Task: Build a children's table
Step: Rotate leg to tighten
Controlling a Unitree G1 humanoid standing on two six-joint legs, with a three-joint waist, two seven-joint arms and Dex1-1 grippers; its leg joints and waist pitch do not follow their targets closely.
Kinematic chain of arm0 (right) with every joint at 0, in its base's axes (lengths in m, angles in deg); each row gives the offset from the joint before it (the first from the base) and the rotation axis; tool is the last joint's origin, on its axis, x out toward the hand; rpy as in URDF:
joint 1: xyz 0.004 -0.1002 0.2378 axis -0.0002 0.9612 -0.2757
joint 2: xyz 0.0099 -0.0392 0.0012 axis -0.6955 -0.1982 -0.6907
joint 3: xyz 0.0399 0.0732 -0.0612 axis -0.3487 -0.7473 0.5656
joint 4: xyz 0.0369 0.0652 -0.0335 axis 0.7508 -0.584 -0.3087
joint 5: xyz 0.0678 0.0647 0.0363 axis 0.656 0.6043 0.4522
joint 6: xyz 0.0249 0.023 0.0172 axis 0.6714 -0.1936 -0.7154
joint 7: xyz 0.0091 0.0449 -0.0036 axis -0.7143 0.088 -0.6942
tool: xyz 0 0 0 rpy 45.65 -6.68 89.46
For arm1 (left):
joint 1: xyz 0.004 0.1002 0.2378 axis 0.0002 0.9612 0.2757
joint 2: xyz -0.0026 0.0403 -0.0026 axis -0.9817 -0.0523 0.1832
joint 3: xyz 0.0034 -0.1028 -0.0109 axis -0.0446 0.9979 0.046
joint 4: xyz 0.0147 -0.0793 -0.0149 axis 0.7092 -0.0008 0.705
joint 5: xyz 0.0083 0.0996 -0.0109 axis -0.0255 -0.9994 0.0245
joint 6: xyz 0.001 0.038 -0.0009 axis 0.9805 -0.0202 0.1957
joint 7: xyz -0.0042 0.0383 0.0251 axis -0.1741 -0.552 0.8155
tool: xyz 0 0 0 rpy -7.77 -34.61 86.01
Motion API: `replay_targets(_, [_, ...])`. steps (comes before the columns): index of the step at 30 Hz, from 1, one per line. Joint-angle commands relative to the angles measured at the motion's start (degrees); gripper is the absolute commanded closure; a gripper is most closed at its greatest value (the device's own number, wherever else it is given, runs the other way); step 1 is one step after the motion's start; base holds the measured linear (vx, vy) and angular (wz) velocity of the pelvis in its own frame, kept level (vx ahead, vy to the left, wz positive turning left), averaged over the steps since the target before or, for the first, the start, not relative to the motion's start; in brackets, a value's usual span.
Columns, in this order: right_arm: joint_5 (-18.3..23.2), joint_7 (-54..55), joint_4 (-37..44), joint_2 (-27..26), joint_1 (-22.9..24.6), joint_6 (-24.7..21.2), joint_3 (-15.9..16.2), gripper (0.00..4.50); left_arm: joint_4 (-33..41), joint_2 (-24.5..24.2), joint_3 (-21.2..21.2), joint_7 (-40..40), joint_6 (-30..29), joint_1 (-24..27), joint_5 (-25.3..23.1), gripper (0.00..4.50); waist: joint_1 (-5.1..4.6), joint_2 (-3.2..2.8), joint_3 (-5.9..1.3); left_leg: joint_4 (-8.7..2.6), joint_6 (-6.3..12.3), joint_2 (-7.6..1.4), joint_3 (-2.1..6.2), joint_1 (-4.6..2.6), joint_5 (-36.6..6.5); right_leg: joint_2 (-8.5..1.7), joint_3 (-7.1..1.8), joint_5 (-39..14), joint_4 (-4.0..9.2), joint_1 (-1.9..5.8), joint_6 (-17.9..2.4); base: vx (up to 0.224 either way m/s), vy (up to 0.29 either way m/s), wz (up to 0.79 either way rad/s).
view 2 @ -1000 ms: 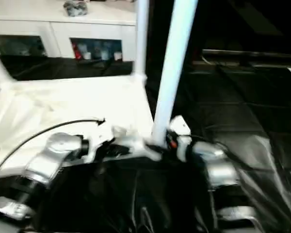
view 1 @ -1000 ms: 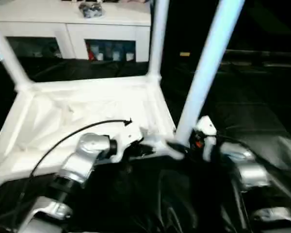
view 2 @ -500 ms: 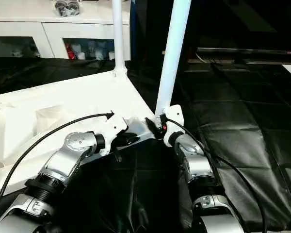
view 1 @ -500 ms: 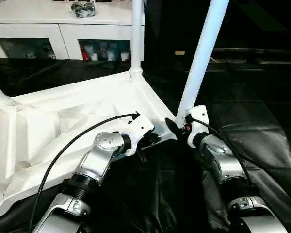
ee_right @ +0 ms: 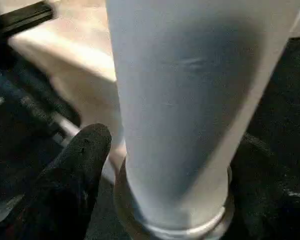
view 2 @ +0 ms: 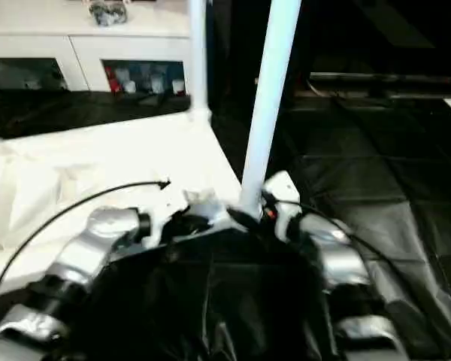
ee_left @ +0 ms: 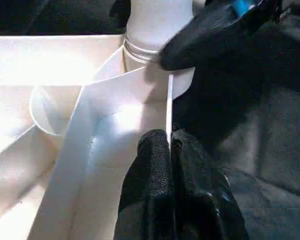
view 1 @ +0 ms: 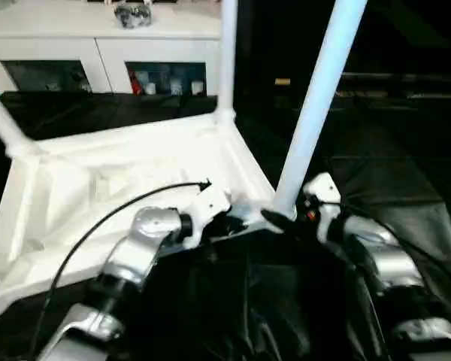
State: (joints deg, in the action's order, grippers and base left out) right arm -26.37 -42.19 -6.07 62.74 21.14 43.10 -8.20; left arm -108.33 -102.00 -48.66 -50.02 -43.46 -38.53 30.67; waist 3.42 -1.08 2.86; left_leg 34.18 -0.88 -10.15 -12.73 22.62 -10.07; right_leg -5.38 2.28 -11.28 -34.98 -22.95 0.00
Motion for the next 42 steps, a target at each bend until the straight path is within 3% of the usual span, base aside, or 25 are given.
replay_targets(1, [2.08, -9.34, 3.67, -0.71, 0.78, -1.52, 6.22, 0.81, 2.48, 0.12, -0.36, -1.59, 1.89, -1.35, 2.18, 4.5, 0.08, 0.22, -3.5, -4.38, 2.39, -3.52, 2.06, -1.7, -14.78, -3.02, -1.86, -10.26, 4.31, 2.05, -13.59, 0.0, 0.0, 0.0])
replay_targets(3, [2.51, -10.38, 4.04, -0.31, 0.78, -1.9, 6.33, 0.81, 2.42, -0.28, -0.37, -2.27, 1.99, -1.34, 2.29, 4.5, 0.1, 0.23, -3.47, -4.4, 2.2, -3.52, 2.03, -1.7, -14.99, -3.0, -1.88, -10.41, 4.24, 1.95, -13.73, 0.0, 0.0, 0.0])
replay_targets(4, [2.94, -11.74, 4.21, 0.12, 0.58, -2.53, 6.44, 0.81, 2.22, -1.1, -0.34, -3.3, 2.13, -1.45, 2.34, 4.5, 0.04, 0.65, -3.53, -4.38, 2.24, -3.52, 2.01, -1.65, -14.76, -3.05, -1.88, -10.24, 4.23, 2.03, -13.78, 0.0, 0.0, 0.0])
replay_targets(6, [3.11, -12.7, 4.35, 0.42, 0.39, -2.95, 6.56, 1.05, 1.94, -1.91, -0.29, -4.31, 2.27, -1.55, 2.49, 4.5, 0.23, 0.56, -3.57, -4.27, 2.66, -3.59, 2.0, -1.65, -13.23, -3.17, -1.91, -9.44, 4.03, 1.97, -14.09, 0.0, 0.0, 0.0])
replay_targets(10, [3.4, -14.41, 4.64, 0.6, 0.18, -3.78, 7.08, 1.28, 1.56, -3.39, -0.05, -5.61, 2.59, -1.62, 2.94, 4.5, 0.27, 1.37, -3.65, -4.08, 3.32, -3.51, 1.87, -1.56, -11.66, -3.18, -1.85, -8.31, 3.81, 2.05, -14.45, 0.0, 0.0, 0.0])
replay_targets(11, [3.62, -14.91, 4.82, 0.6, 0.21, -4.22, 7.14, 1.36, 1.57, -3.52, 0.03, -5.66, 2.58, -1.63, 3.02, 4.5, 0.34, 1.03, -3.62, -4.07, 3.39, -3.55, 1.9, -1.63, -11.24, -3.21, -1.86, -8.23, 3.75, 1.95, -14.51, 0.0, 0.0, 0.0])
replay_targets(12, [3.59, -15.49, 4.99, 0.67, 0.26, -4.32, 7.36, 1.53, 1.6, -3.72, 0.11, -5.73, 2.56, -1.62, 3.2, 4.5, 0.31, 1.26, -3.58, -4.08, 3.37, -3.57, 1.86, -1.63, -11.33, -3.21, -1.87, -8.32, 3.81, 1.94, -14.51, 0.0, 0.0, 0.0])
replay_targets(16, [3.37, -16.41, 5.11, 0.85, 0.32, -4.53, 7.87, 1.81, 1.72, -3.85, 0.33, -5.61, 2.4, -1.54, 3.5, 4.5, 0.37, 1.29, -3.51, -4.13, 2.93, -3.59, 1.86, -1.72, -11.83, -3.24, -1.91, -9.42, 3.83, 1.88, -14.31, 0.0, 0.0, 0.0])
replay_targets(17, [3.56, -16.99, 5.23, 0.86, 0.36, -4.97, 8.15, 1.81, 1.91, -3.81, 0.32, -5.6, 2.31, -1.28, 3.64, 4.5, 0.37, 1.53, -3.46, -4.15, 2.79, -3.59, 1.9, -1.66, -11.96, -3.32, -1.95, -9.95, 3.85, 1.93, -14.17, 0.0, 0.0, 0.0])
replay_targets(24, [3.39, -16.71, 6.03, 0.16, 1.65, -5.05, 8.94, 1.91, 2.81, -3.21, 0.12, -4.21, 2.15, -0.49, 3.62, 4.5, 0.47, 1.22, -3.57, -4.08, 2.91, -3.54, 1.92, -1.66, -10.96, -3.22, -1.91, -7.98, 3.68, 2.01, -14.25, 0.0, 0.0, 0.0])
replay_targets(26, [2.83, -13.71, 5.76, -1.15, 2.32, -3.97, 8.34, 1.93, 2.68, -1.9, 0.21, -1.72, 1.92, -0.77, 3.05, 4.5, 0.56, 0.86, -3.55, -4.06, 2.87, -3.51, 1.94, -1.7, -11.33, -3.26, -1.9, -7.34, 3.69, 1.98, -14.63, 0.0, 0.0, 0.0])
replay_targets(27, [2.53, -11.64, 5.15, -2.0, 2.34, -3.53, 7.74, 1.93, 2.53, -1.14, 0.24, -0.49, 1.67, -1.01, 2.78, 4.5, 0.47, 0.97, -3.54, -4.09, 2.83, -3.52, 1.9, -1.71, -11.5, -3.23, -1.91, -7.46, 3.75, 1.96, -14.62, 0.0, 0.0, 0.0])
replay_targets(31, [1.19, -0.73, 1.14, -6.42, 1.28, -2.27, 4.59, 1.94, 1.24, 2.29, 0.04, 4.65, 0.88, -2.37, 1.32, 4.5, 0.24, 1.12, -3.35, -4.32, 1.23, -3.46, 2.11, -1.92, -14.41, -3.52, -2.04, -12.46, 4.34, 1.72, -13.89, 0.0, 0.0, 0.0])
replay_targets(32, [0.25, 4.57, -0.71, -8.58, 0.65, -1.98, 3.67, 1.94, 0.6, 4.04, -0.18, 7.19, 0.31, -3.07, 0.52, 4.5, 0.0, 1.18, -3.23, -4.64, 0.29, -3.43, 2.38, -1.78, -15.61, -3.55, -1.99, -15.39, 4.58, 1.82, -12.66, 0.0, 0.0, 0.0])
replay_targets(33, [-1.01, 9.91, -2.55, -10.6, 0.02, -1.18, 3.05, 1.94, 0.13, 5.74, -0.48, 9.33, -0.3, -3.62, -0.11, 4.5, -0.25, 0.83, -3.17, -4.71, -0.18, -3.49, 2.32, -1.93, -16.23, -3.45, -2.09, -15.95, 4.63, 1.54, -12.44, 0.0, 0.0, 0.0])
replay_targets(34, [-1.49, 11.69, -3.12, -11.25, -0.17, -0.84, 2.91, 1.94, 0.02, 6.31, -0.59, 9.98, -0.52, -3.77, -0.29, 4.5, -0.62, 0.98, -3.02, -4.84, -1.28, -3.37, 2.43, -2.02, -18.0, -3.43, -2.03, -18.38, 4.95, 1.38, -11.81, 0.0, 0.0, 0.0])
replay_targets(35, [-2.25, 15.16, -4.46, -12.47, -0.72, -0.61, 2.52, 1.94, -0.27, 7.34, -0.75, 11.45, -0.79, -4.03, -0.76, 4.5, -0.65, 0.35, -3.19, -4.88, -2.01, -3.31, 2.67, -2.15, -18.56, -3.58, -2.03, -19.22, 4.98, 1.49, -11.2, 0.0, 0.0, 0.0])
replay_targets(36, [-2.91, 18.86, -6.06, -13.74, -1.45, -0.67, 2.0, 1.95, -0.63, 8.39, -0.88, 13.15, -0.91, -4.24, -1.34, 4.5, -0.86, 0.59, -3.16, -4.92, -2.13, -3.34, 2.6, -2.11, -18.74, -3.45, -2.04, -18.89, 5.12, 1.38, -10.98, 0.0, 0.0, 0.0])
replay_targets(37, [-3.1, 22.42, -7.73, -15.07, -2.41, -0.59, 1.2, 1.95, -0.82, 9.51, -1.09, 14.23, -1.46, -4.35, -1.52, 4.5, -1.2, 0.25, -3.02, -5.03, -2.49, -3.23, 2.68, -2.19, -20.18, -3.31, -2.04, -19.53, 5.19, 1.18, -10.86, 0.0, 0.0, 0.0])
replay_targets(38, [-3.22, 24.82, -8.86, -15.99, -3.06, -0.47, 0.66, 1.95, -0.92, 10.26, -1.23, 14.88, -1.85, -4.4, -1.59, 4.5, -1.58, 0.5, -3.14, -4.95, -2.72, -3.11, 2.62, -2.22, -20.79, -3.27, -2.07, -19.53, 5.32, 1.18, -10.8, 0.0, 0.0, 0.0])
replay_targets(42, [-2.79, 28.5, -10.56, -18.64, -4.94, -1.03, -0.75, 1.95, -0.97, 11.85, -2.13, 16.07, -2.36, -4.44, -2.5, 4.5, -1.5, 0.29, -3.34, -4.79, -1.34, -3.07, 2.5, -2.06, -19.38, -3.16, -2.15, -16.49, 5.25, 1.36, -10.95, 0.0, 0.0, 0.0])
